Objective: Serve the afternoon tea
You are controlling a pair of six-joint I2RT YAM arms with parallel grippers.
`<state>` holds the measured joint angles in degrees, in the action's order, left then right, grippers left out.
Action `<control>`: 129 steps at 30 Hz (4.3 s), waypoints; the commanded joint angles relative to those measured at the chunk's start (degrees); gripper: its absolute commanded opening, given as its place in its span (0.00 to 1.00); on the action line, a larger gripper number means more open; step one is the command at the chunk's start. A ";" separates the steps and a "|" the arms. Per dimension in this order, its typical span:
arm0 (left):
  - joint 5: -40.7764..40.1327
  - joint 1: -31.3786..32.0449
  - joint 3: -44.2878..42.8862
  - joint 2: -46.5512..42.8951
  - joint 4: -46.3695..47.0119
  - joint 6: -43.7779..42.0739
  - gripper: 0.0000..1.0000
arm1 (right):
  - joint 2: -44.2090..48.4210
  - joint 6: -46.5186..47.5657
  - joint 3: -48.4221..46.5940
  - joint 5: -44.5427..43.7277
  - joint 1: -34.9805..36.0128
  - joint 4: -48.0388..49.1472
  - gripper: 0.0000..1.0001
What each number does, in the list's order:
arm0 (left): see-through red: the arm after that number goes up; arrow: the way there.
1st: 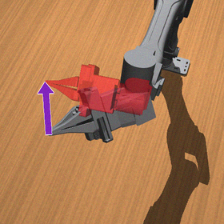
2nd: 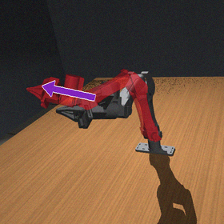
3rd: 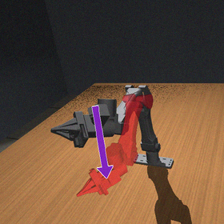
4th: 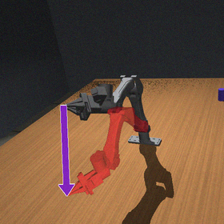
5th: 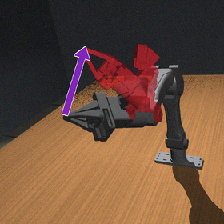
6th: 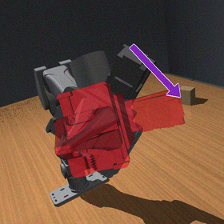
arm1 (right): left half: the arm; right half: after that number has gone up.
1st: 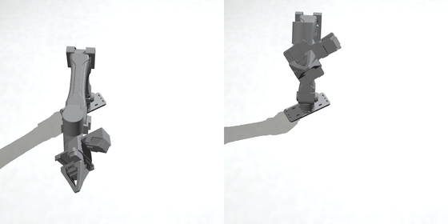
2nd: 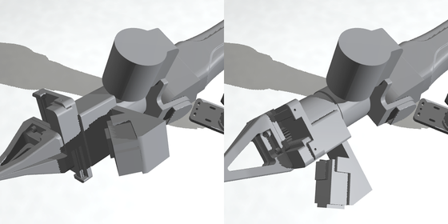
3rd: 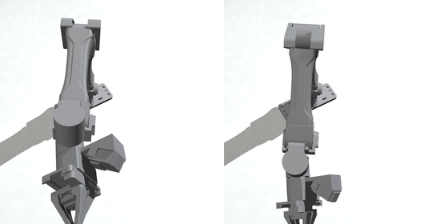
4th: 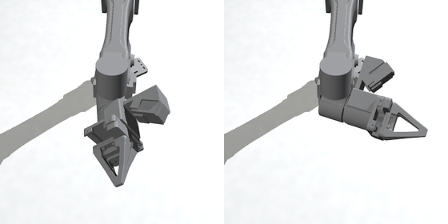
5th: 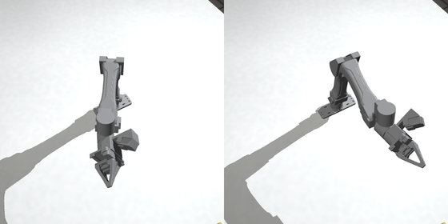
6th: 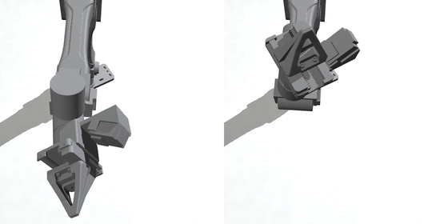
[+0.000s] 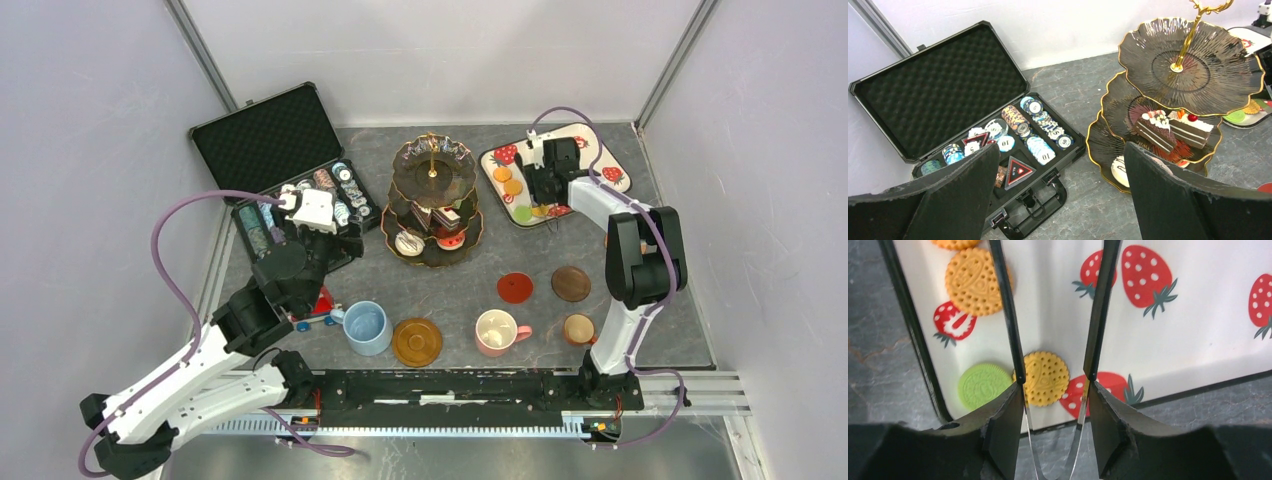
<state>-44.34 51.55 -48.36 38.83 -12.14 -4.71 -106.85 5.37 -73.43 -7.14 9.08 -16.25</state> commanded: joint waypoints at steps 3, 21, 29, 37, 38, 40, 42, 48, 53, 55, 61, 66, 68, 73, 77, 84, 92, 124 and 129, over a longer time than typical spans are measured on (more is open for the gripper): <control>1.27 -0.55 -0.12 1.31 0.80 2.95 1.00 | -3.43 -0.62 -0.32 1.03 -1.36 8.52 0.58; 2.42 -1.02 -0.16 1.44 0.54 3.81 1.00 | -2.00 -3.00 9.66 1.72 -1.91 19.09 0.76; 2.47 -1.01 -0.15 1.48 0.46 3.93 1.00 | -0.92 -4.52 9.74 3.59 -2.34 17.86 0.58; 2.85 -1.01 -0.25 1.17 0.28 4.12 1.00 | 5.58 -4.40 2.75 3.84 -2.32 1.72 0.56; 2.86 -1.01 -0.25 0.97 0.37 4.10 1.00 | 5.90 -4.07 1.69 4.87 -2.31 -0.46 0.56; 2.85 -1.01 -0.26 0.67 0.28 4.10 1.00 | 5.74 -3.66 -1.22 6.22 -2.33 -5.42 0.55; 3.18 -1.01 -0.34 0.40 0.19 4.12 1.00 | 5.41 -3.61 -2.93 6.98 -2.31 -8.65 0.55; 4.27 -1.01 -0.42 -0.41 -0.19 5.91 1.00 | 3.57 -3.96 -5.88 9.36 -1.87 -11.25 0.54; 6.36 -1.00 -0.68 -0.32 -0.69 7.46 1.00 | 0.19 -4.03 -10.75 9.36 0.40 -13.29 0.55; 7.21 -0.93 -0.97 -0.17 -1.02 8.08 0.99 | -1.16 -4.02 -12.64 8.62 1.31 -13.89 0.55; 7.65 -0.92 -1.12 -0.06 -1.37 8.58 0.99 | -4.93 -4.01 -16.72 7.49 2.59 -15.78 0.56; 6.88 -0.92 -1.12 -0.41 -1.37 8.18 0.99 | -7.61 -3.42 -19.12 6.27 3.29 -16.97 0.57; 6.38 -0.92 -1.04 -0.49 -1.39 7.97 0.99 | -8.09 -3.39 -19.25 5.55 3.51 -17.06 0.55; 6.79 -0.92 -1.03 -0.34 -1.31 8.04 0.99 | -8.02 -3.35 -18.34 3.98 3.57 -16.49 0.51; 7.26 -0.92 -1.17 -0.06 -1.56 8.23 0.99 | -8.07 -2.91 -17.95 3.82 3.61 -17.23 0.52; 6.74 -0.92 -1.04 -0.68 -1.48 8.05 0.99 | -7.83 -1.98 -16.84 0.68 4.79 -17.93 0.55; 6.04 -0.92 -1.10 -0.88 -1.48 7.79 0.99 | -10.26 -1.15 -19.95 -2.14 6.82 -20.73 0.55; 5.15 -0.95 -0.86 -0.88 -1.21 7.18 0.99 | 14.77 -3.56 2.20 6.94 -0.66 -7.78 0.22; 4.81 -1.01 -0.71 -0.79 -0.96 7.09 0.99 | 27.30 -5.20 9.53 16.10 -0.73 -2.42 0.22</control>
<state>-38.13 50.81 -48.36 38.20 -14.44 1.13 -88.82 2.20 -67.33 -0.62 7.27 -27.11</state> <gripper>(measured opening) 0.990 0.413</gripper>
